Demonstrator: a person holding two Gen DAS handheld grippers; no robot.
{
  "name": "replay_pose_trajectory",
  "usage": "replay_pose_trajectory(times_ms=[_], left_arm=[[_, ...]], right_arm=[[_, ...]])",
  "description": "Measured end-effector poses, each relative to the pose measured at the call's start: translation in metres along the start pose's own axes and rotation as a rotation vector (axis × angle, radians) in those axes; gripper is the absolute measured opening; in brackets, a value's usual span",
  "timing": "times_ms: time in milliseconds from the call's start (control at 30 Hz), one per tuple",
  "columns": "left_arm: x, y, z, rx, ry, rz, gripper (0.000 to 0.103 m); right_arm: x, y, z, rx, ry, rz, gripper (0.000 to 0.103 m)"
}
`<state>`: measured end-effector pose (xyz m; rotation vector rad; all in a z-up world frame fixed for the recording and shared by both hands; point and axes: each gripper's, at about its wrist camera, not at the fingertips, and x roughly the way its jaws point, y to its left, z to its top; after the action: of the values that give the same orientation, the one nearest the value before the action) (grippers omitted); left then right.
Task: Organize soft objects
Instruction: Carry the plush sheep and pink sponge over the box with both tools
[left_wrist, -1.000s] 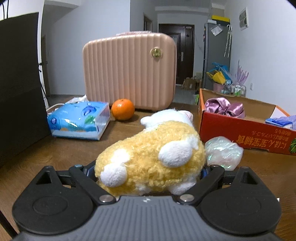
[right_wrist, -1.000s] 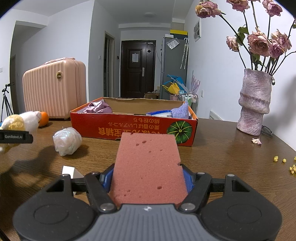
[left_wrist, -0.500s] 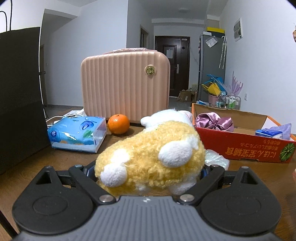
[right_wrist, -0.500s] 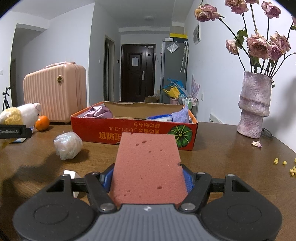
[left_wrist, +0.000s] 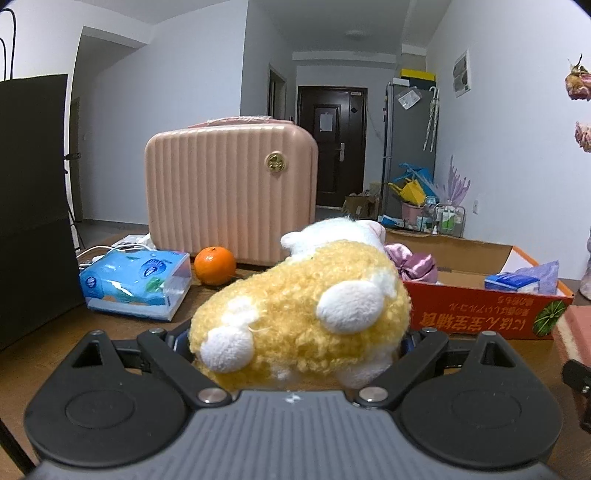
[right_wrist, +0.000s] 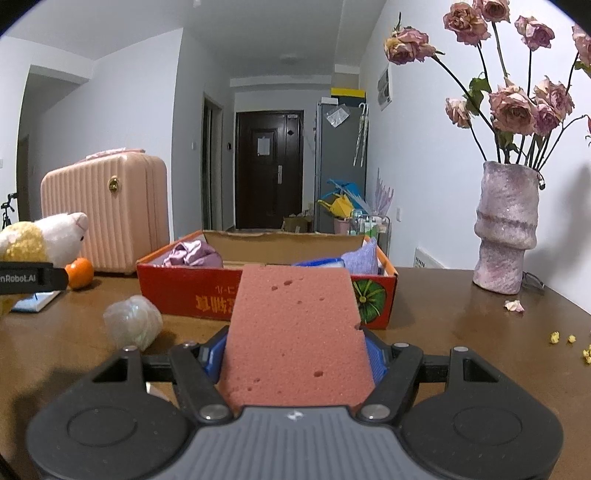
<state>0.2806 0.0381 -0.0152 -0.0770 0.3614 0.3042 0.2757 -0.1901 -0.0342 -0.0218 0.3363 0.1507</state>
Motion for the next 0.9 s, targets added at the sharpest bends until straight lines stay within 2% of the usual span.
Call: replay_pose_trajectory(times_ms=[633, 900], left_arm=[[0.012, -0.034, 0.030, -0.041, -0.047, -0.080, 0.095], [0.023, -0.045, 0.045, -0.049, -0.064, -0.096, 0.095]], right_arm=[[0.032, -0.001, 0.032, 0.075, -0.093, -0.016, 0.069], [0.052, -0.005, 0.048, 0.101, -0.104, -0.026, 0.069]])
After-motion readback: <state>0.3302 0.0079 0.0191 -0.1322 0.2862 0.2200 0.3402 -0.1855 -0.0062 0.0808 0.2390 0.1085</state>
